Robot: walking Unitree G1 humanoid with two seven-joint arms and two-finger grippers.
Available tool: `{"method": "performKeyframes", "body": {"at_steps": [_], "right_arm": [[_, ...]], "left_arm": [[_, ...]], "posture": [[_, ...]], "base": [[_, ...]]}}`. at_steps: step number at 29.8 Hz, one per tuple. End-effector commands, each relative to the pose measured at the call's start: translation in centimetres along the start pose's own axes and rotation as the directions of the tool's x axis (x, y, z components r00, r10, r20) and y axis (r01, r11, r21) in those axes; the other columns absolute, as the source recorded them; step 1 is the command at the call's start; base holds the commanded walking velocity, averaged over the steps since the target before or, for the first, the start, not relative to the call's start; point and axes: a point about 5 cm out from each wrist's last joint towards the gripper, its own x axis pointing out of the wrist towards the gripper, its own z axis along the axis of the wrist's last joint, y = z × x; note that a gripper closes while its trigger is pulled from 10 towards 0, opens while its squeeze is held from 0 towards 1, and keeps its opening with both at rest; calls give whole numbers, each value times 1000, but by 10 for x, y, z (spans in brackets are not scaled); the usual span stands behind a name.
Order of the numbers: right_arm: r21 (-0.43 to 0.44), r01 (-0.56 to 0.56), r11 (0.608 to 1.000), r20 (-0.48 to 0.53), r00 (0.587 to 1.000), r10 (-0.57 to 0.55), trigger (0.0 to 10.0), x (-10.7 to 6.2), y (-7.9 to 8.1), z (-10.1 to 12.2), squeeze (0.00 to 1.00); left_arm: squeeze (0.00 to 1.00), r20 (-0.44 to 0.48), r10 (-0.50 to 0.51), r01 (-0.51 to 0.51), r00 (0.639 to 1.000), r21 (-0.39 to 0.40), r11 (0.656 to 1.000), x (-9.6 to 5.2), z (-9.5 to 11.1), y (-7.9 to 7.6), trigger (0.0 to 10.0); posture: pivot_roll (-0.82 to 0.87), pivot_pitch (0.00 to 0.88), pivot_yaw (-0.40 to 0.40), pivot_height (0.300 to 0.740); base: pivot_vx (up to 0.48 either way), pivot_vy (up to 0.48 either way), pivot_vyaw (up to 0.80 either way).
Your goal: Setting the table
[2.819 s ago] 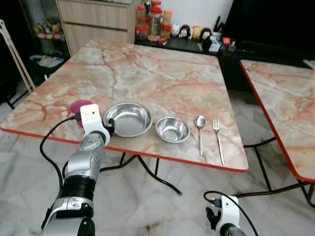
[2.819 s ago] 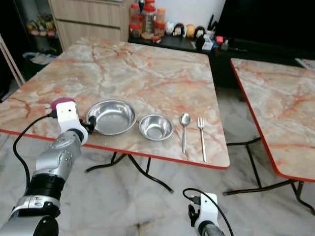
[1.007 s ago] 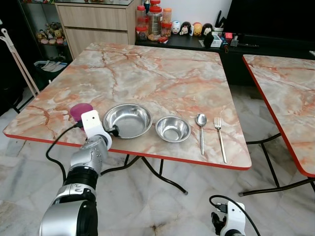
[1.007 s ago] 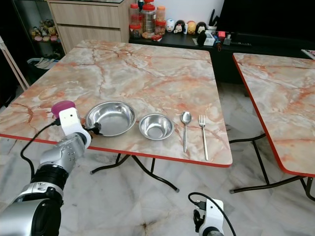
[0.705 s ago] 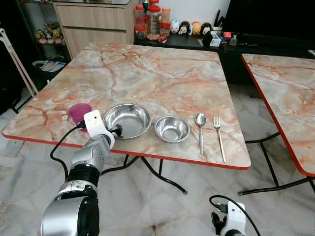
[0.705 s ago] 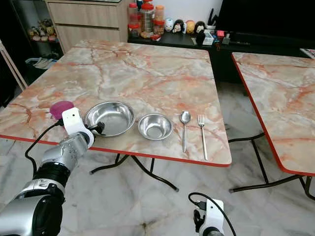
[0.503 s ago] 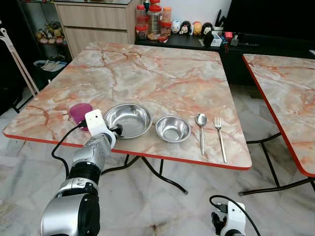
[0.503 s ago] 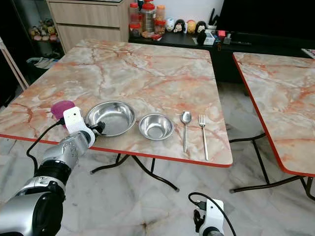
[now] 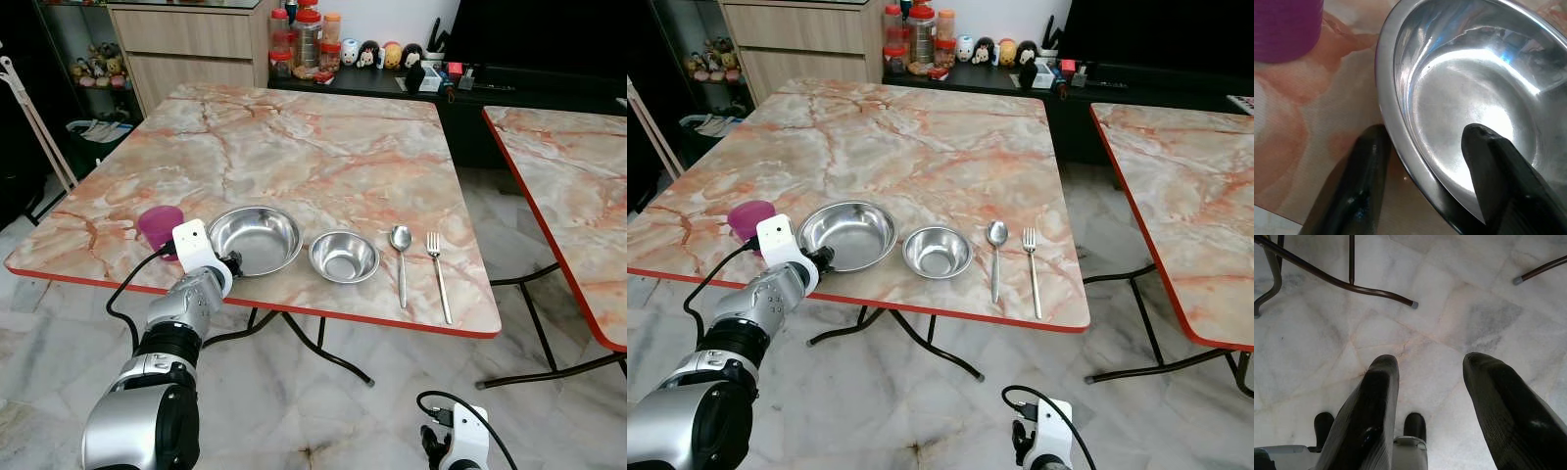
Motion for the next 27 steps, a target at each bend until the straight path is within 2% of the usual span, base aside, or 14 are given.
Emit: {"method": "performKeyframes", "body": {"at_steps": [1,18,25,27], "right_arm": [[11,10,1000,8,1000,-10,10000,-1,-1,-1,0],[1,0,1000,3,1000,0,10000,0,2,-1,0],[-5,-7,1000,0,1000,7,10000,0,3,0,0],[-6,-9,1000,1,1000,9,10000,1,4,0,0]], "left_arm": [[0,12,-13,13,1000,-9,1000,1,7,-4,0],[0,14,3,-3,1000,-25,1000,-1,2,-7,0],[0,67,35,-31,997,-59,998,-3,5,-7,0],[0,115,43,-35,992,-66,997,-4,11,-8,0]], "posture": [[-14,0,-26,728],[-4,0,-26,728],[6,0,-30,728],[8,0,-33,728]], "base": [[0,0,0],[0,0,0],[0,0,0],[0,0,0]]}}
